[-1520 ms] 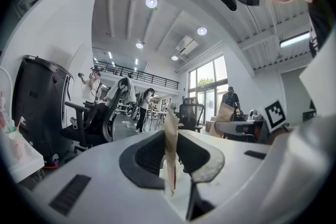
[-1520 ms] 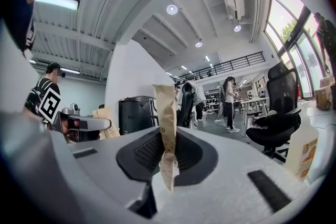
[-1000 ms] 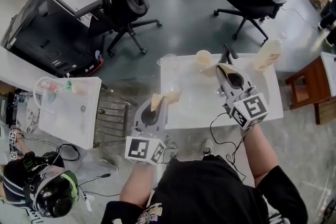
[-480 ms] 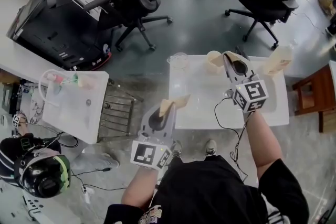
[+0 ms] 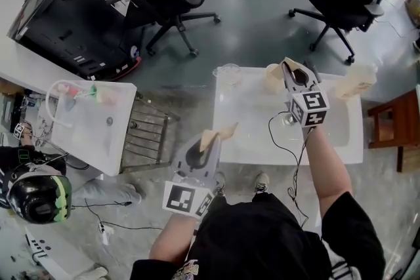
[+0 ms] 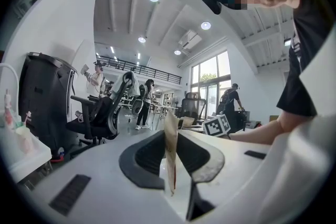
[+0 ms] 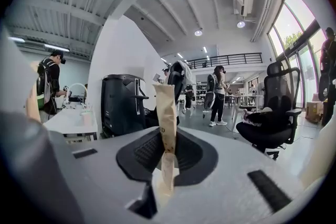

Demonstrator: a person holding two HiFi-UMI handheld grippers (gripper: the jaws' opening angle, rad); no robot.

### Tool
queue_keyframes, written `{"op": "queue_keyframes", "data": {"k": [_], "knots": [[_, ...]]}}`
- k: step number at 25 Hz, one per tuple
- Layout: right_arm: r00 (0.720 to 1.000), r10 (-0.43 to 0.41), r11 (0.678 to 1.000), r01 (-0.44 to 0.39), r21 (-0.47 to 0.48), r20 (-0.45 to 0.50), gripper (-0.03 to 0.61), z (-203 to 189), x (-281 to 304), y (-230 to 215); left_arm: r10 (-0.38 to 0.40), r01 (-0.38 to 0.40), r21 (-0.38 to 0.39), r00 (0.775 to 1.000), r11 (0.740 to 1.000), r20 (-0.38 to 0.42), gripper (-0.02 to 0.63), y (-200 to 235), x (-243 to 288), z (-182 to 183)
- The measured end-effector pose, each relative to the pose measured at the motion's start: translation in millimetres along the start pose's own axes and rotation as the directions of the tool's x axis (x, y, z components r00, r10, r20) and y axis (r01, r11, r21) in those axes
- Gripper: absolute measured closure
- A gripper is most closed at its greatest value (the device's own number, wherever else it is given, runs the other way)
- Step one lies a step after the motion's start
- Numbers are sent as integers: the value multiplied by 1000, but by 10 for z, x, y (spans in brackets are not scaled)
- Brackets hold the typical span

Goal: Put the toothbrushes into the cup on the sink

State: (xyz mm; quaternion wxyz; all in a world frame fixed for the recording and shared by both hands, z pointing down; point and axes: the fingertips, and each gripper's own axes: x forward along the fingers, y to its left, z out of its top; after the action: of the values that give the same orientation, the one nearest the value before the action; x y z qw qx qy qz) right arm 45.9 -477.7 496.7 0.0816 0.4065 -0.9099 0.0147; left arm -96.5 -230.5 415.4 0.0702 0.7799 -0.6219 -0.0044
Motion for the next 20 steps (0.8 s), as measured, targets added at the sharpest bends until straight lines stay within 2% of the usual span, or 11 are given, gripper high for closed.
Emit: {"op": "queue_keyframes", "data": {"k": [10, 20], "knots": [[992, -3, 999, 8, 40, -126, 531, -531, 345, -57, 28, -28, -18, 999, 999, -29, 552, 181, 32, -88], [984, -1, 998, 12, 65, -181, 523, -819, 481, -31, 38, -40, -30, 998, 999, -47, 552, 346, 105, -153]]}}
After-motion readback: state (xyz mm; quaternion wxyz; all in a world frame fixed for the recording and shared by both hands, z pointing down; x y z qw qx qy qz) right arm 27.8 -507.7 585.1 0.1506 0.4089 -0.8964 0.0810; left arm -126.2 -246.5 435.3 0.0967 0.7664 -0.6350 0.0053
